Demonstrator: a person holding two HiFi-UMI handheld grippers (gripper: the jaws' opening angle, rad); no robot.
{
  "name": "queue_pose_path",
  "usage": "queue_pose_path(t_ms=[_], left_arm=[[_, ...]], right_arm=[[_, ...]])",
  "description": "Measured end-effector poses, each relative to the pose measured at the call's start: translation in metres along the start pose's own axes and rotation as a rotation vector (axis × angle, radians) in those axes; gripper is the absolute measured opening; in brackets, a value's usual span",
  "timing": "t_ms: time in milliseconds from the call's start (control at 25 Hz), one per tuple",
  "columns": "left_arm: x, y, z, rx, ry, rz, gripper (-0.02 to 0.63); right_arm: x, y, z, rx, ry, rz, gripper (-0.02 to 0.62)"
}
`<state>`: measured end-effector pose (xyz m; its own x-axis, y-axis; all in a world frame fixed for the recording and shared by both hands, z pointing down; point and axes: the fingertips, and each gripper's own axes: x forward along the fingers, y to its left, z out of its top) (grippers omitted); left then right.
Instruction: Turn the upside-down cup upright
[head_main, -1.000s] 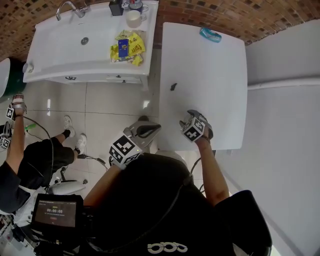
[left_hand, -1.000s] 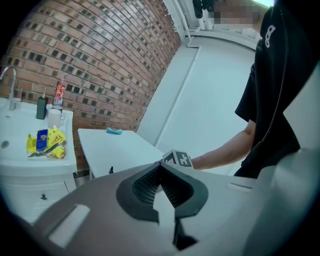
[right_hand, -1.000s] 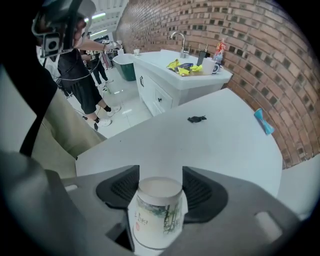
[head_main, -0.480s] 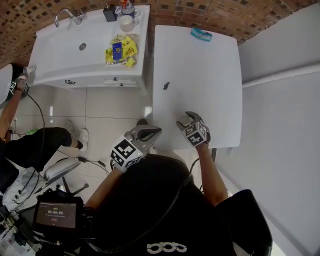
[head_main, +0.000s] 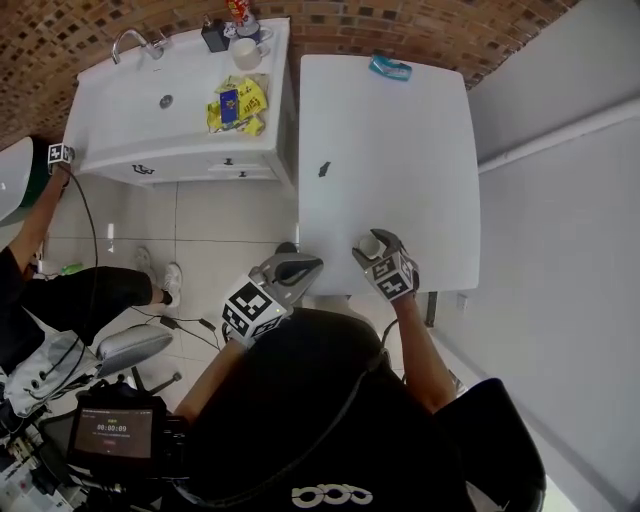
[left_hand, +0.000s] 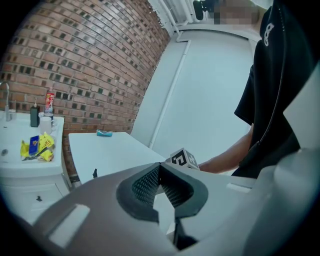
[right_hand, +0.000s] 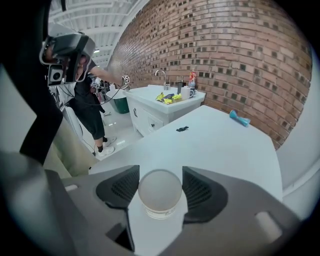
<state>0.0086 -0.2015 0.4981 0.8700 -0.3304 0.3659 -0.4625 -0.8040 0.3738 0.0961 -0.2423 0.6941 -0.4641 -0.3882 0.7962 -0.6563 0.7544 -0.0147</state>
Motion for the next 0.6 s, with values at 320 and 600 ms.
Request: queue_pose_path(t_ms=[320,600], left_arm=[[-0.002,-0.006,-0.001,0.0,-0.009,0.022,0.015],[0.002,-0.022,-0.006,-0.01,-0.021,0.062,0.015]], right_arm=[[-0.001,0.002,-0.004,-0.022,0.009,0.011,0.256],[-0.003,0.004,-0.016,-0.053,0.009,0.041,0.256]])
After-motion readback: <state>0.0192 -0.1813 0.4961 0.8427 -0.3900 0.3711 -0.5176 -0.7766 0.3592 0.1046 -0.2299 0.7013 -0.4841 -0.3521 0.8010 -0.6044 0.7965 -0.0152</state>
